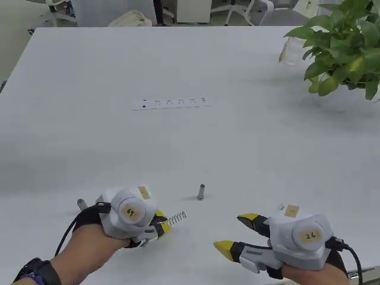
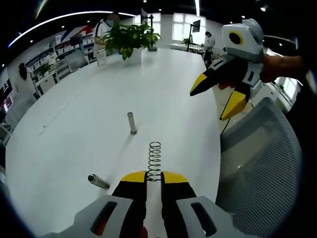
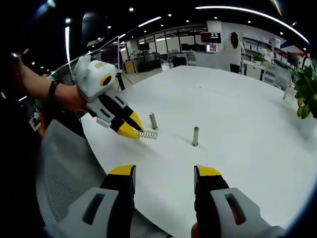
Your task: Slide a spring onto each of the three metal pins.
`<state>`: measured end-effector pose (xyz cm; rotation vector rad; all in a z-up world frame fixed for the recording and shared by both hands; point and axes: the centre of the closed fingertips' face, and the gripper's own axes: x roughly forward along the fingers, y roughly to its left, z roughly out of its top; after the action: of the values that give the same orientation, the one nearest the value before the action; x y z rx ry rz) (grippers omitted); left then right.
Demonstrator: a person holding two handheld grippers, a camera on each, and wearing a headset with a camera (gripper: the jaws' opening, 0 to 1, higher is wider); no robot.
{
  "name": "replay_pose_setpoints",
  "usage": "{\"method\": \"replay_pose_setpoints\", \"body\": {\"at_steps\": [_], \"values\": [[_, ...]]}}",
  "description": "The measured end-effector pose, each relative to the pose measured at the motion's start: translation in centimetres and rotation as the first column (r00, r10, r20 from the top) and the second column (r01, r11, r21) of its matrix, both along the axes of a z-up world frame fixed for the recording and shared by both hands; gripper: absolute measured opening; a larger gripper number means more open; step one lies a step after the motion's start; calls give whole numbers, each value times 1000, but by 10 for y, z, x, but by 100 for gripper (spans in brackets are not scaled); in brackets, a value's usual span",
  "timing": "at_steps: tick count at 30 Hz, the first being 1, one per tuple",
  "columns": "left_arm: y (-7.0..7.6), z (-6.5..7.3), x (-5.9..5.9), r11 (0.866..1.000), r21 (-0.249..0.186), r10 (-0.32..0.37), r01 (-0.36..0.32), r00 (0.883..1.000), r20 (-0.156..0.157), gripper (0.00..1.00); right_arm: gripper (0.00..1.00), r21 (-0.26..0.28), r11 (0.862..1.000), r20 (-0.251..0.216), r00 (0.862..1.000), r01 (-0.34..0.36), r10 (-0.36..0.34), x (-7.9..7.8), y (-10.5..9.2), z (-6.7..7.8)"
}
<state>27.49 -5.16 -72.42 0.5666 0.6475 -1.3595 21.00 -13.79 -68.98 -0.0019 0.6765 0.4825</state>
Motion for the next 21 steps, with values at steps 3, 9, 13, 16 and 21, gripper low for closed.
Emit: {"method": "replay_pose_setpoints", "body": {"at_steps": [3, 9, 13, 16, 21], "values": [[2, 6, -3, 1000, -10, -4, 4, 1000, 7, 3, 45, 2, 1000, -1, 1000, -11, 11, 0, 3, 0], [7, 12, -11, 1000, -20, -18, 19, 1000, 11, 3, 44, 15, 1000, 3, 1000, -26, 26, 1, 9, 3], [11, 18, -18, 999, -25, -37, 37, 999, 21, 3, 43, 35, 999, 7, 1000, -30, 30, 3, 13, 5], [13, 22, -22, 999, -32, -41, 42, 999, 24, 3, 43, 46, 998, 10, 999, -31, 31, 4, 15, 6], [15, 28, -29, 998, -41, -55, 56, 998, 35, 3, 43, 61, 997, 13, 999, -46, 45, 5, 21, 10]]}}
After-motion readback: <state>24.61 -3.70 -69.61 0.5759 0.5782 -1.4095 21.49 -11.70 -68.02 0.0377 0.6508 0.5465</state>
